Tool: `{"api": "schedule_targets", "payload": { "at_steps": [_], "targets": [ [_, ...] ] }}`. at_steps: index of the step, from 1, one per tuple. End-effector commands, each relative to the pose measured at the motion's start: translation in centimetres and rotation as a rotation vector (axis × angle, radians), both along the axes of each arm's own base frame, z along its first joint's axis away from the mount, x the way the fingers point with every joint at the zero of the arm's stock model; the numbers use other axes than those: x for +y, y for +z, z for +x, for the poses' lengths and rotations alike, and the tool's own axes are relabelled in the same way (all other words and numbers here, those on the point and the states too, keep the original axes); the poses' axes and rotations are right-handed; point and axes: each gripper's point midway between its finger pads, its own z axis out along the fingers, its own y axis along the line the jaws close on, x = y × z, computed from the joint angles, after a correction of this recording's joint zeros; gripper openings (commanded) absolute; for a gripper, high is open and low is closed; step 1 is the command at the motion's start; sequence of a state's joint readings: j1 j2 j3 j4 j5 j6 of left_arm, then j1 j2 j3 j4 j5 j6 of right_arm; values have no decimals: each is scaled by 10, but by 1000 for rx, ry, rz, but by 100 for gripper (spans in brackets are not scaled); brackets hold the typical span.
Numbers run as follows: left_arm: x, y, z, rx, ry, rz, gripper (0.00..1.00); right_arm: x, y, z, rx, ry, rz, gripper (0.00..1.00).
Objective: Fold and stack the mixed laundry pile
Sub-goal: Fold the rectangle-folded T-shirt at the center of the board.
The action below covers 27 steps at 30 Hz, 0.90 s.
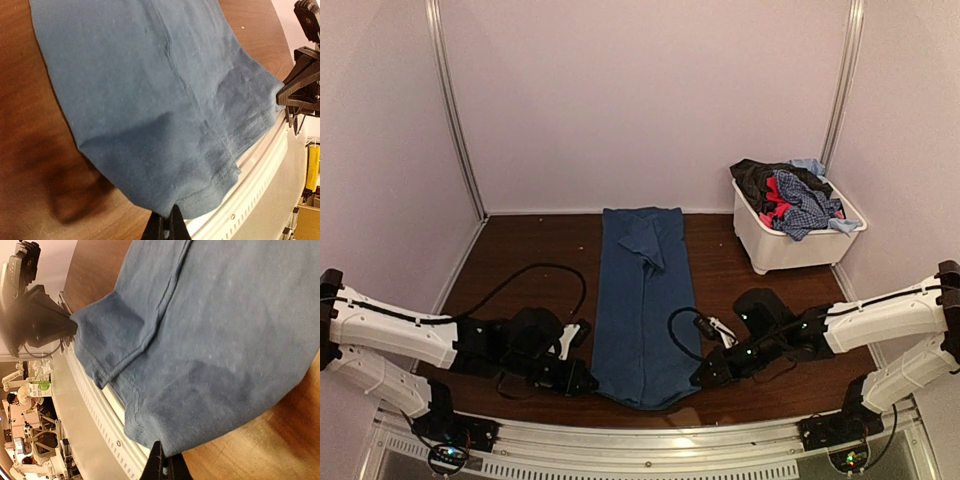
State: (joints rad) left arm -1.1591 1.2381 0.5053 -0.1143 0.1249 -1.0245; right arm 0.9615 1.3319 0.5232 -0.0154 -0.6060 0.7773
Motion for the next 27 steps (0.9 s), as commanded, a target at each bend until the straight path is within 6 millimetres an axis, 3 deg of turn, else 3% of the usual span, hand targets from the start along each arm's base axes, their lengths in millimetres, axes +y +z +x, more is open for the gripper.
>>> {"api": "schedule_targets", "payload": {
  "at_steps": [1, 10, 19, 27],
  "targets": [
    [-9, 26, 38, -129, -1, -5, 0, 0, 9, 35, -89, -33, -28, 0],
    [-10, 50, 124, -304, 45, 43, 0, -7, 36, 130, -264, -111, -38, 0],
    [-15, 78, 245, -469, 103, 87, 0, -9, 50, 244, -374, -186, -18, 0],
    [-16, 64, 334, -465, 159, 80, 0, -13, 41, 338, -395, -234, 0, 0]
  ]
}}
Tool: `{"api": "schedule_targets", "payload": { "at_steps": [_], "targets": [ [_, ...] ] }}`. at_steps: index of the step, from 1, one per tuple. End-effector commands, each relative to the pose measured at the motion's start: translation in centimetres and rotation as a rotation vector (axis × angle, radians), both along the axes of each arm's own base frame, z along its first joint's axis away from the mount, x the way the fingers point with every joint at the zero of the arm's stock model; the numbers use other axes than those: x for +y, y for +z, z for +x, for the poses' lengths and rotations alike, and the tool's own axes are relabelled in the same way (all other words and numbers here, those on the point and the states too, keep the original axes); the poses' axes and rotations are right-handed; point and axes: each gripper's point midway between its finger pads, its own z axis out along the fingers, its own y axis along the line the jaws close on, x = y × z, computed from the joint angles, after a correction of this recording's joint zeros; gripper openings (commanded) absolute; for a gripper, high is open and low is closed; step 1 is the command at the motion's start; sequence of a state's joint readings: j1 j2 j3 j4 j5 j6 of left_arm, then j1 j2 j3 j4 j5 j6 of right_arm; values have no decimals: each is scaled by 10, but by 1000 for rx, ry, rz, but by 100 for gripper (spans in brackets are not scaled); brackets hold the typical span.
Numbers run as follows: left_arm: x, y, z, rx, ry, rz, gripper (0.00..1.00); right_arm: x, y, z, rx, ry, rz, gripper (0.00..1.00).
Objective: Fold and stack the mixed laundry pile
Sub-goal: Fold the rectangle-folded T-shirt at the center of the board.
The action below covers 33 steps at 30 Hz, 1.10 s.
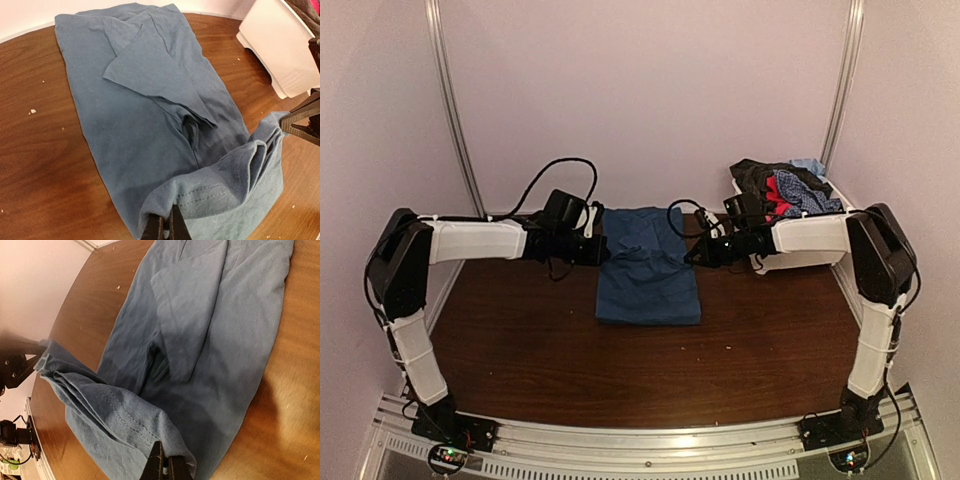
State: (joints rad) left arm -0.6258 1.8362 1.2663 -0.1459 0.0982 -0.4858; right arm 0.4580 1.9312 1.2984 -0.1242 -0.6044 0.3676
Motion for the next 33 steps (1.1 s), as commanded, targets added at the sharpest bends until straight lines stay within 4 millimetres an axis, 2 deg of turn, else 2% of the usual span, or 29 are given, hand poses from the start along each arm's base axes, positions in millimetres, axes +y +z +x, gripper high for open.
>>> {"api": "schedule_targets", "payload": {
  "at_steps": [1, 5, 9, 12, 13, 14, 15, 17, 19, 20, 21, 23, 25, 27, 33],
  "targets": [
    [-2, -6, 43, -27, -9, -26, 0, 0, -2, 43, -29, 7, 27, 0],
    [3, -25, 65, -7, 11, -37, 0, 6, -17, 67, -10, 3, 52, 0],
    [4, -40, 78, 8, 10, -44, 0, 9, -33, 74, 21, -1, 53, 0],
    [1, -47, 85, 25, -4, -53, 1, 9, -37, 76, 31, -4, 53, 1],
    [1, -47, 87, 28, -4, -55, 7, 8, -37, 76, 37, -6, 50, 9],
    [2, -45, 89, 29, 3, -57, 14, 6, -34, 77, 38, -9, 49, 25],
    [4, -43, 89, 30, 5, -61, 22, 4, -27, 78, 31, -13, 51, 34],
    [13, -26, 90, 2, 25, -62, 33, -6, -9, 80, 5, -32, 56, 46],
    [23, -8, 88, -29, 40, -54, 41, -17, 16, 79, -26, -51, 73, 52],
    [27, 0, 85, -41, 39, -46, 47, -23, 32, 76, -48, -57, 76, 54],
    [32, 6, 82, -49, 42, -30, 50, -28, 39, 72, -58, -60, 72, 54],
    [36, 13, 69, -53, 23, -23, 52, -31, 44, 57, -49, -45, 75, 53],
    [35, 13, 52, -35, 2, -63, 52, -25, 41, 36, -16, -8, 104, 53],
    [24, 7, 30, -14, -62, -117, 52, -13, 34, 14, 14, 34, 125, 51],
    [-29, -24, -36, 37, -240, -164, 49, 33, 5, -47, 104, 164, 182, 42]
  ]
}}
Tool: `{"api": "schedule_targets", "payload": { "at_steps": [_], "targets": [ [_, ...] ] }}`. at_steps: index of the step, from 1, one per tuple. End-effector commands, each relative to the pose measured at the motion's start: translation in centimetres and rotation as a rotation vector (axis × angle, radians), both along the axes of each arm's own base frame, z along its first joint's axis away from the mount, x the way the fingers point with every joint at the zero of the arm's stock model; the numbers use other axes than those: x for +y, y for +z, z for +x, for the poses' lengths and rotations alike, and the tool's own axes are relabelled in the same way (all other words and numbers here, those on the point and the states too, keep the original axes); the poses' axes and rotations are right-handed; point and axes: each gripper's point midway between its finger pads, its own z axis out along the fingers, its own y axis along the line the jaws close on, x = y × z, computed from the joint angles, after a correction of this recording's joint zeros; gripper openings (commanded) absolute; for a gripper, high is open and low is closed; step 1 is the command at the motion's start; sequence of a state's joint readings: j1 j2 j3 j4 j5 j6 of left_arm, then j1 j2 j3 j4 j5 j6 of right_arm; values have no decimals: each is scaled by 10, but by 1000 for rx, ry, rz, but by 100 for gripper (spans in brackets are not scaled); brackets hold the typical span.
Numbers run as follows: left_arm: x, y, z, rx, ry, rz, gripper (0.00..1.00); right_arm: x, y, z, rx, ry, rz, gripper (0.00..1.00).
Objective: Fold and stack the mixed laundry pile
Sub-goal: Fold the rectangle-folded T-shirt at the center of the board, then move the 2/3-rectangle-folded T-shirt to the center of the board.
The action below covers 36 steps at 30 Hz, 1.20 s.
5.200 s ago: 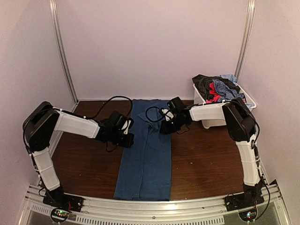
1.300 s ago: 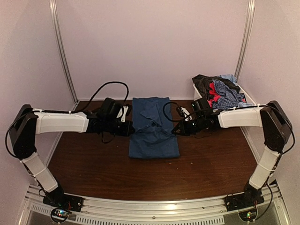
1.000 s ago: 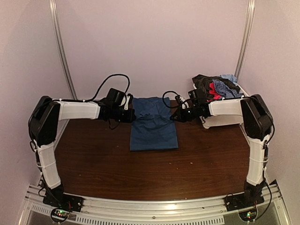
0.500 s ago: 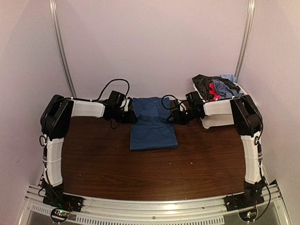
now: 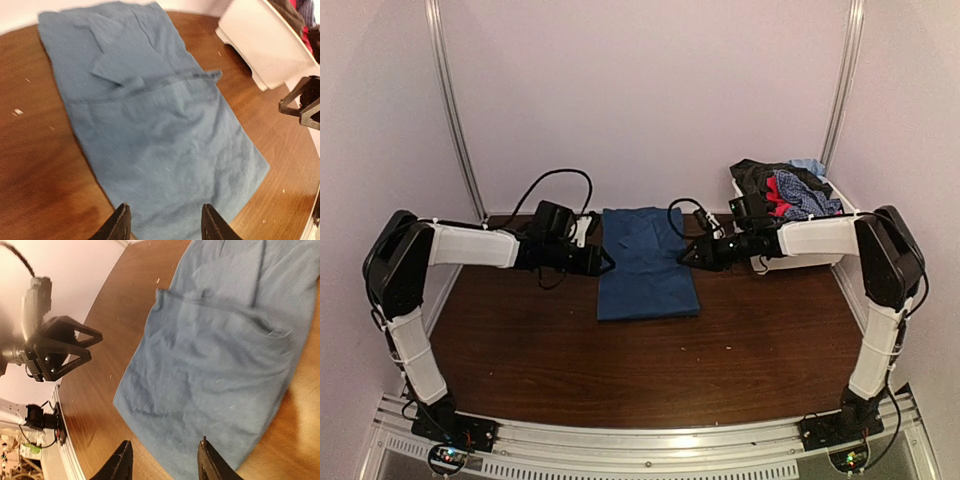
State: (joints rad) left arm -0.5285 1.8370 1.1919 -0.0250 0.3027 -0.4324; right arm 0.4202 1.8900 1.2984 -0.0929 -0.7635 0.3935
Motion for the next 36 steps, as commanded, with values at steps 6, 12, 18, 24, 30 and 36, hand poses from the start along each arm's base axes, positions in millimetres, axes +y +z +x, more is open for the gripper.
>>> {"api": "schedule_targets", "payload": {
  "at_steps": [6, 12, 18, 24, 30, 36],
  "targets": [
    [-53, -68, -79, 158, -172, -124, 42, 34, -80, -67, 198, 114, 36, 33],
    [-34, -99, -107, 230, -144, -122, 40, 10, -132, -105, 312, 75, -8, 28],
    [-19, -97, -145, 258, -160, -99, 39, -2, -128, -148, 355, 80, -10, 26],
    [5, -61, -167, 203, -118, -99, 41, -15, -83, -176, 316, 86, 32, 40],
    [-5, -18, -129, 46, -98, -74, 43, -17, -40, -112, 126, 30, -11, 40],
    [-47, 2, -50, -25, -111, -128, 40, 18, -41, -38, 75, 47, 37, 36]
  ]
}}
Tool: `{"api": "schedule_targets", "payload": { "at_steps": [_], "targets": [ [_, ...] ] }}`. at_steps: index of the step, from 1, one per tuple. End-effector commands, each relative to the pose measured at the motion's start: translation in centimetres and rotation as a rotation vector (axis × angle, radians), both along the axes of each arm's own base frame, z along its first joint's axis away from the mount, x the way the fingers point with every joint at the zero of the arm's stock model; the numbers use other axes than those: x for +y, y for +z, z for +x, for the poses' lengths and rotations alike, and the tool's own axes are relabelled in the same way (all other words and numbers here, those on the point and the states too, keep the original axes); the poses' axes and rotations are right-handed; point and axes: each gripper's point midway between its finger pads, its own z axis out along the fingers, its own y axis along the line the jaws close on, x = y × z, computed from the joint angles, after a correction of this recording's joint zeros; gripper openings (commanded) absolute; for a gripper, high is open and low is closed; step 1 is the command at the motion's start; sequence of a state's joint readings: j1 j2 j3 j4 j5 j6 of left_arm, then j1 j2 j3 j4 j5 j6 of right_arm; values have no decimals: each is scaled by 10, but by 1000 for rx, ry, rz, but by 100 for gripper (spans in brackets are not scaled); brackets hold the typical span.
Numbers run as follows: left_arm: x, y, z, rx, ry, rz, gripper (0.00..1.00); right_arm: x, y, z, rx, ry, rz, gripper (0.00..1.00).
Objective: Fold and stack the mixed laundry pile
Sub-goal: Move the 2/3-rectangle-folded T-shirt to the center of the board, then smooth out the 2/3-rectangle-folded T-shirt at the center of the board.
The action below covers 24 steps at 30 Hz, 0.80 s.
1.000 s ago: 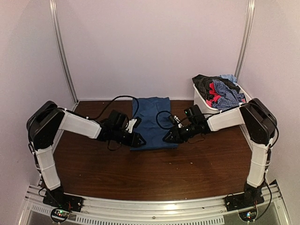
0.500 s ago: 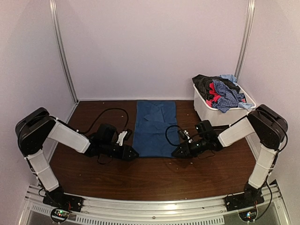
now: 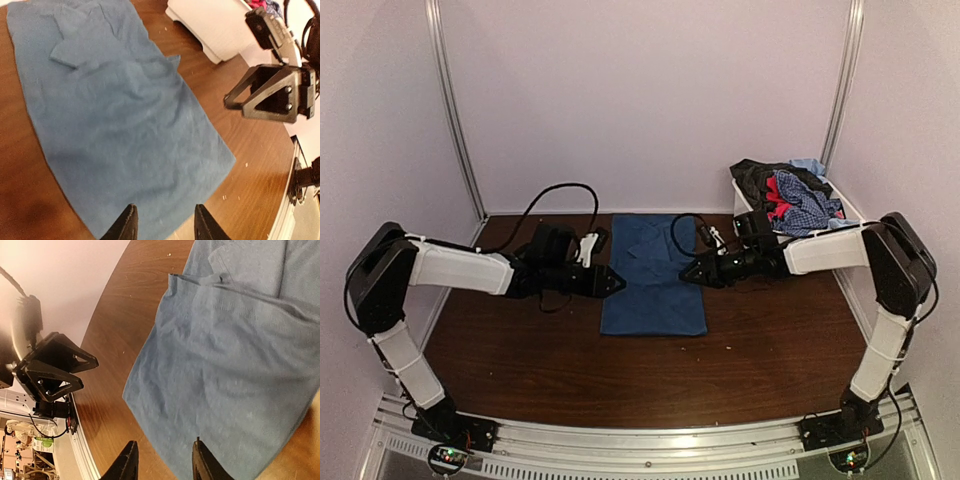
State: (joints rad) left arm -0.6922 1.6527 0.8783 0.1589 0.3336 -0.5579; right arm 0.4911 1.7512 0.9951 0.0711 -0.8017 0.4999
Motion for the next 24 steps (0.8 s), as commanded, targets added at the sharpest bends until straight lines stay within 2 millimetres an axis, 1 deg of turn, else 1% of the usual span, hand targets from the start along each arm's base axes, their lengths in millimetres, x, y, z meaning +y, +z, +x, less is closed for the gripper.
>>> {"api": "schedule_targets", "payload": {
  "at_steps": [1, 2, 3, 5, 8, 9, 10, 11, 13, 15, 17, 18, 20, 21, 22, 23, 24],
  "targets": [
    [-20, 12, 64, -74, 14, -50, 39, 15, -16, 47, -30, 0, -8, 35],
    [-25, 11, 75, -76, 10, -67, 39, 17, -20, 59, -34, -8, -9, 35],
    [-29, 11, 87, -80, 17, -77, 39, 19, -32, 68, -21, -15, -18, 34],
    [-34, 3, 107, -71, 17, -86, 38, 19, -41, 88, -9, -23, -8, 32],
    [-39, -19, 130, -46, 29, -79, 38, 11, -56, 115, -2, -54, -3, 31],
    [-38, -28, 137, -34, 38, -72, 38, 6, -61, 124, 0, -69, 1, 31],
    [-35, -43, 144, -15, 52, -61, 37, 2, -68, 131, 12, -78, 6, 31],
    [-34, -48, 151, -8, 61, -63, 37, -1, -74, 136, 30, -83, 15, 31],
    [-27, -66, 161, 22, 87, -52, 37, -6, -84, 143, 49, -98, 27, 30],
    [-19, -79, 168, 50, 107, -38, 37, -8, -87, 143, 67, -103, 37, 30],
    [-10, -80, 171, 54, 129, -19, 37, -8, -78, 139, 59, -104, 47, 32],
    [-4, -78, 170, 49, 137, -4, 39, -10, -69, 136, 49, -107, 48, 34],
    [7, -62, 164, 25, 149, 8, 41, -15, -49, 126, 12, -99, 34, 40],
    [12, -51, 158, 3, 154, 1, 44, -19, -37, 119, -8, -91, 21, 42],
    [18, -35, 151, -30, 160, -3, 47, -24, -29, 111, -22, -87, 2, 43],
    [26, -29, 141, -32, 169, 11, 49, -30, -19, 103, -49, -89, -24, 45],
    [33, -20, 131, -34, 172, 17, 50, -38, -15, 93, -50, -95, -61, 46]
  ]
}}
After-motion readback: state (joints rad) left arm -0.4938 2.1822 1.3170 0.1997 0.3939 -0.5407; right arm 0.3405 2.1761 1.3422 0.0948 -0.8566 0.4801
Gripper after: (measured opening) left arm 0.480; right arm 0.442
